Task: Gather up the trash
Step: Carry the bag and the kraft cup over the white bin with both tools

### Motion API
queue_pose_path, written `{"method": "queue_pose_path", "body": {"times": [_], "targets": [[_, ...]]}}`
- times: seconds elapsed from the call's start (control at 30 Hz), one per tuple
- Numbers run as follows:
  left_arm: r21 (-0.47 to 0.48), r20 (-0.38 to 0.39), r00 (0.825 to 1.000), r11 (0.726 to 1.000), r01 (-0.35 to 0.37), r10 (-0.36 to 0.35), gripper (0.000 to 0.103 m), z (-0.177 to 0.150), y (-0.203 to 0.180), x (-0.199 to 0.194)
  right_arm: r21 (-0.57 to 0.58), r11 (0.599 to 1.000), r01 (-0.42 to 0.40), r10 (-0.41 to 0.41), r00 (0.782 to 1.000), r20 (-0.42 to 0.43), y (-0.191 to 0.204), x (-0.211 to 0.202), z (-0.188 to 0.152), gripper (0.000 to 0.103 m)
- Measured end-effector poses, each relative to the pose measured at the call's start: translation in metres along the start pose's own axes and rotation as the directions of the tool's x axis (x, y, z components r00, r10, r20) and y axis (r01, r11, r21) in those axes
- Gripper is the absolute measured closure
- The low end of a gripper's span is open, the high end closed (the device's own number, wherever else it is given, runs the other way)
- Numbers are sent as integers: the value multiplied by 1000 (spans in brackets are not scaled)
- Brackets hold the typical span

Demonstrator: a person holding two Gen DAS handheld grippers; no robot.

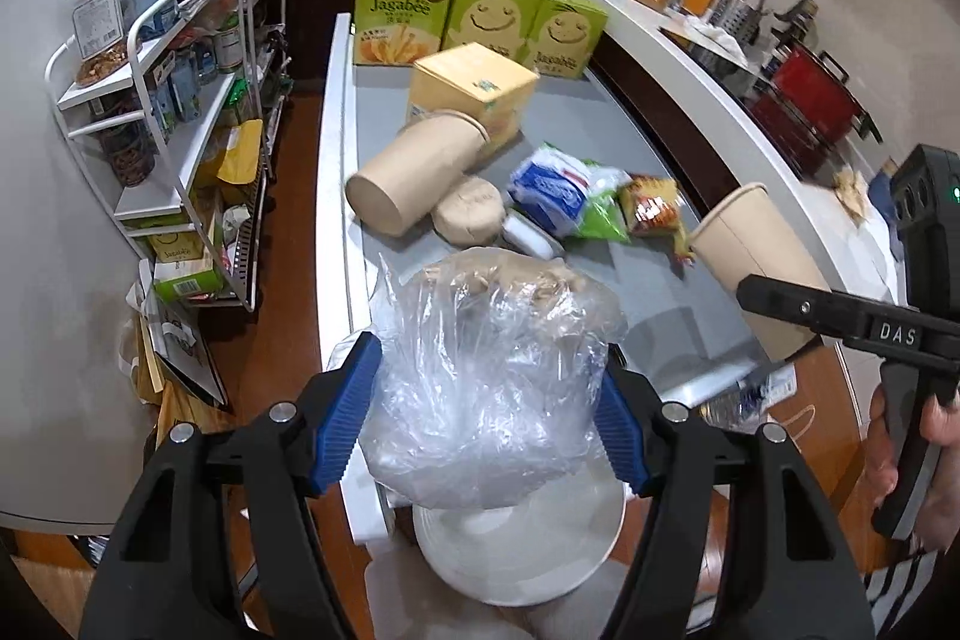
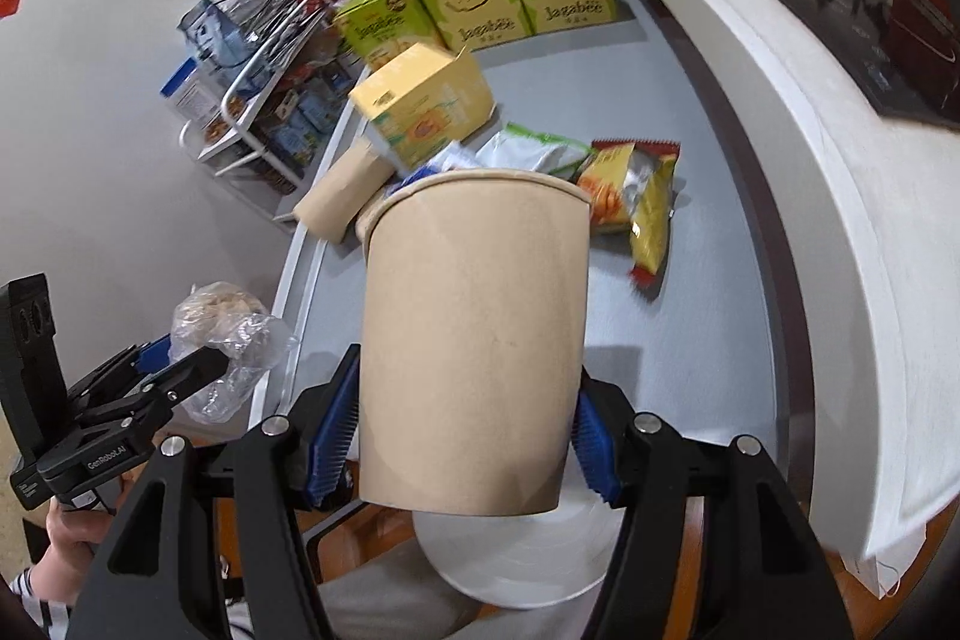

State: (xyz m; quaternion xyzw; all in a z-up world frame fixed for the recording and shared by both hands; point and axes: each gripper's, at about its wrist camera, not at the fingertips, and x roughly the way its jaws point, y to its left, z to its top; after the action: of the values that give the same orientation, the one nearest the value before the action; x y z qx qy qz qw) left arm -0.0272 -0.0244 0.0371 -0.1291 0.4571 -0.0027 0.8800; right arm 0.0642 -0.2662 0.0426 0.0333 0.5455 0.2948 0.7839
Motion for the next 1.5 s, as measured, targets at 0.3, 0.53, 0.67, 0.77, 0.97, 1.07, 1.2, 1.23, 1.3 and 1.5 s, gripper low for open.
{"method": "queue_pose_path", "body": {"times": [0.3, 0.53, 0.67, 0.77, 0.97, 1.07, 1.2, 1.23, 1.3, 1.5], "targets": [[43, -80, 996, 999, 32, -28, 36, -36, -18, -4, -17, 999, -34, 32, 995, -94, 0, -8, -42, 42], [64, -143, 989, 997, 50, -41, 36, -62, -30, 3, -16, 999, -34, 31, 986, -166, -6, -6, -71, 42], [83, -170, 985, 996, 45, -30, 36, -73, -35, 10, -21, 999, -29, 24, 979, -205, -8, 0, -85, 42], [87, -193, 981, 995, 48, -30, 36, -80, -36, 16, -26, 999, -22, 16, 972, -234, -11, 6, -97, 42], [115, -248, 968, 992, 52, -22, 36, -94, -40, 35, -27, 1000, -5, -3, 953, -303, -18, 31, -114, 42], [125, -274, 962, 990, 58, -21, 36, -98, -40, 44, -26, 1000, 8, -16, 943, -333, -22, 43, -120, 42], [142, -303, 953, 988, 62, -16, 36, -104, -41, 55, -25, 999, 25, -32, 932, -361, -29, 55, -126, 42], [145, -310, 950, 987, 64, -16, 36, -105, -42, 60, -26, 999, 28, -35, 930, -366, -30, 58, -127, 42], [155, -325, 946, 986, 67, -14, 36, -107, -43, 66, -31, 999, 35, -44, 924, -380, -31, 65, -130, 42], [190, -362, 932, 980, 67, 7, 36, -114, -44, 85, -45, 997, 63, -76, 905, -418, -37, 88, -137, 42]]}}
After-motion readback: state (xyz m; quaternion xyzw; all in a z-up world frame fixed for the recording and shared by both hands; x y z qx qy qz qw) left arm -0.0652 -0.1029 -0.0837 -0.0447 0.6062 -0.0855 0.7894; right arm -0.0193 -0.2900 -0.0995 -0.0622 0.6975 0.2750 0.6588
